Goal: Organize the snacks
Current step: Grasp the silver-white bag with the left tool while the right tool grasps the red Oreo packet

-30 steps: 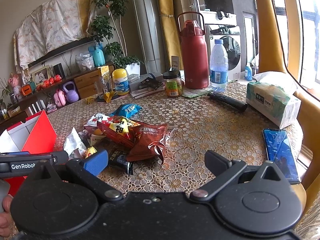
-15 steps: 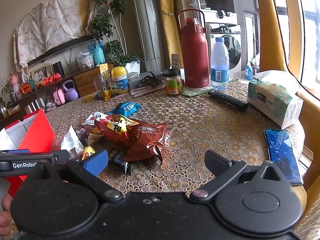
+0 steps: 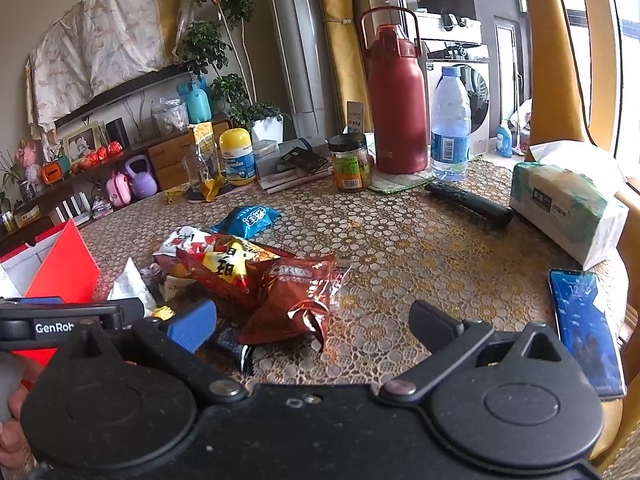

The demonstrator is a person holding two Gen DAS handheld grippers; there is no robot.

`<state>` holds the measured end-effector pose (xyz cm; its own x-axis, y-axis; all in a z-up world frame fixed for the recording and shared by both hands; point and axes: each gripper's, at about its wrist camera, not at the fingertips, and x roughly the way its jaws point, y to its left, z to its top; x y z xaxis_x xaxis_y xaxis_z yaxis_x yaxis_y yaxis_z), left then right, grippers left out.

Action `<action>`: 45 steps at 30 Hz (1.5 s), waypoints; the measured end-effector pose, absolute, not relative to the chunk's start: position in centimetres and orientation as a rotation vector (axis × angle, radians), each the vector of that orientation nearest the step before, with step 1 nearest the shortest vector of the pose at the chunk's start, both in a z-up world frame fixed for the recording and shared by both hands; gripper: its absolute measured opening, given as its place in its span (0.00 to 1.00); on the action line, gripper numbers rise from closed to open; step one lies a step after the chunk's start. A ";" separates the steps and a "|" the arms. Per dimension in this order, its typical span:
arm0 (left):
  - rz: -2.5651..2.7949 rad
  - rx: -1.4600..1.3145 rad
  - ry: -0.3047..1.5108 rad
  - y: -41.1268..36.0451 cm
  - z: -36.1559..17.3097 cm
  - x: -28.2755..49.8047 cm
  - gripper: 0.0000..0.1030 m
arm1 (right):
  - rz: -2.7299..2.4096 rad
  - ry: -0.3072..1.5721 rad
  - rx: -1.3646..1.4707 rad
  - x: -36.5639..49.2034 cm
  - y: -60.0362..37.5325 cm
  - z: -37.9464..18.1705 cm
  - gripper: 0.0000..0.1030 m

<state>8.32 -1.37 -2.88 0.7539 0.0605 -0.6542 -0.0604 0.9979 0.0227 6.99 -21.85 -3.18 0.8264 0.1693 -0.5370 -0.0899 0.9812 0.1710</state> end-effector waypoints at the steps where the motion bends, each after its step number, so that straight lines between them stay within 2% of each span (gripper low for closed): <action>1: 0.071 0.000 0.715 -1.4 -3.0 8.7 1.00 | 0.138 0.583 0.140 7.2 -21.8 -3.3 1.00; 20: 0.247 -0.039 0.794 0.7 -7.7 15.4 0.99 | 0.162 0.647 0.122 12.1 -21.3 -5.6 1.00; 23: 0.267 -0.049 0.807 1.1 -8.3 15.7 0.92 | 0.170 0.651 0.116 12.6 -21.0 -5.8 1.00; 25: 0.287 -0.053 0.819 1.7 -8.6 15.8 0.80 | 0.172 0.653 0.112 12.9 -20.8 -5.9 1.00; 26: 0.283 -0.063 0.820 2.1 -8.8 15.8 0.78 | 0.171 0.655 0.112 13.0 -20.7 -6.0 1.00; 29: 0.284 -0.079 0.816 3.0 -8.9 15.7 0.64 | 0.172 0.661 0.107 13.3 -20.5 -6.3 1.00; 35: 0.268 -0.092 0.794 3.8 -8.9 15.4 0.57 | 0.173 0.670 0.099 14.1 -19.7 -6.6 1.00; 42: 0.261 -0.113 0.764 4.3 -8.5 15.0 0.36 | 0.164 0.678 0.095 15.1 -18.9 -7.0 1.00; 43: 0.255 -0.123 0.763 4.4 -8.5 15.0 0.34 | 0.159 0.679 0.098 15.3 -18.9 -7.1 0.98; 45: 0.244 -0.133 0.763 4.4 -8.4 14.9 0.33 | 0.155 0.681 0.101 15.5 -18.9 -7.1 0.89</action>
<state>14.86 4.42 -8.36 0.6962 0.1703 -0.6974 -0.2663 0.9634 -0.0305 15.47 -18.86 -7.07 0.7662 0.1752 -0.6183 -0.1092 0.9836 0.1433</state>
